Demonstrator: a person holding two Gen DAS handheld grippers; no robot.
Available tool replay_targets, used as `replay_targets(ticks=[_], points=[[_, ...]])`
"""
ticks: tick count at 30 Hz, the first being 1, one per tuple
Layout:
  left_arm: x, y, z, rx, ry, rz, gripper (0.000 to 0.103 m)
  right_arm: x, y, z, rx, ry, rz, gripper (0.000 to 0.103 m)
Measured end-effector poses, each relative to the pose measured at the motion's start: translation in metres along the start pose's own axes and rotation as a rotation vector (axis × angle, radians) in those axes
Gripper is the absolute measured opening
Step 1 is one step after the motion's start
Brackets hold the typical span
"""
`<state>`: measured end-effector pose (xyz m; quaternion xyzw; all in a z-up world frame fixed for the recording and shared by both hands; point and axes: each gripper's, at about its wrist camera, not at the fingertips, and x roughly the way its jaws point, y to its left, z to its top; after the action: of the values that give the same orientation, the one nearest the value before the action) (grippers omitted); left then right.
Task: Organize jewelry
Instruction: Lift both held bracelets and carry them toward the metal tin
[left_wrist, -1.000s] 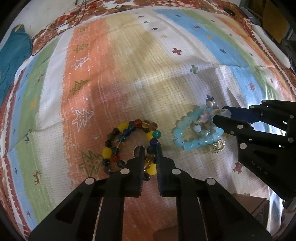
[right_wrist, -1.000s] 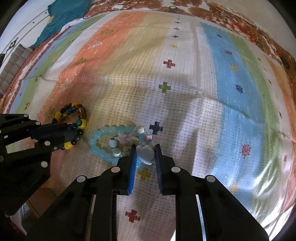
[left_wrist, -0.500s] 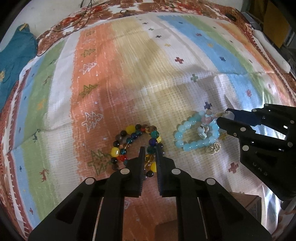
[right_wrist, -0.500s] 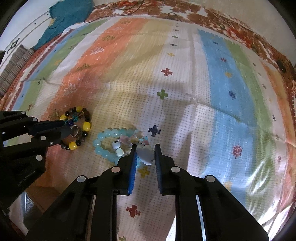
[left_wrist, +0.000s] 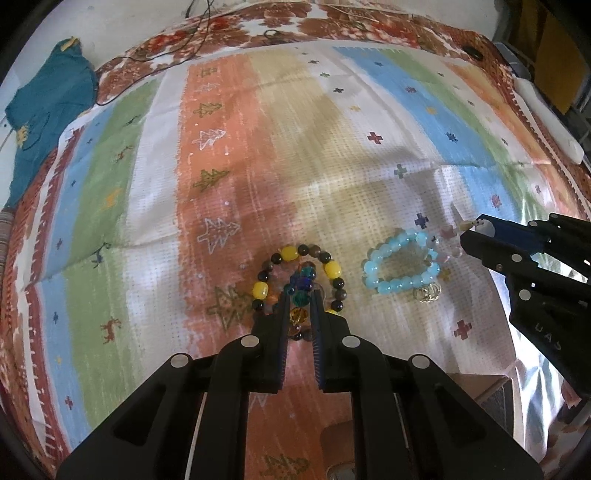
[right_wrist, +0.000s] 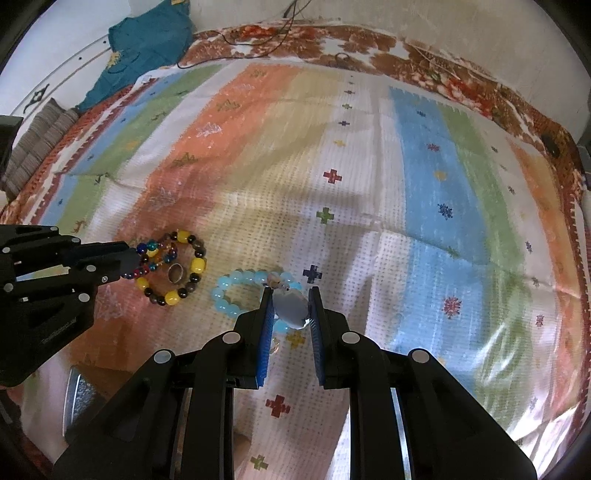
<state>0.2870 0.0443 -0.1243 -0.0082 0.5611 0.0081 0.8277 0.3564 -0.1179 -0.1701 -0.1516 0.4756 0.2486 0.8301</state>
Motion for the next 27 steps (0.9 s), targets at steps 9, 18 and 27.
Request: replay_targets(ticks=[9,18,27], points=[[-0.017,0.001,-0.007,-0.003,-0.019,0.008,0.010,-0.012,0.001,-0.006,0.010,-0.017,-0.006,0.019],[-0.034,0.003,-0.012,-0.013,-0.042,0.004,0.009,-0.029,0.005,-0.011,0.011,-0.049,-0.009,0.019],[-0.055,0.004,-0.018,-0.024,-0.076,-0.002,0.009,-0.050,0.007,-0.017,0.023,-0.093,-0.018,0.019]])
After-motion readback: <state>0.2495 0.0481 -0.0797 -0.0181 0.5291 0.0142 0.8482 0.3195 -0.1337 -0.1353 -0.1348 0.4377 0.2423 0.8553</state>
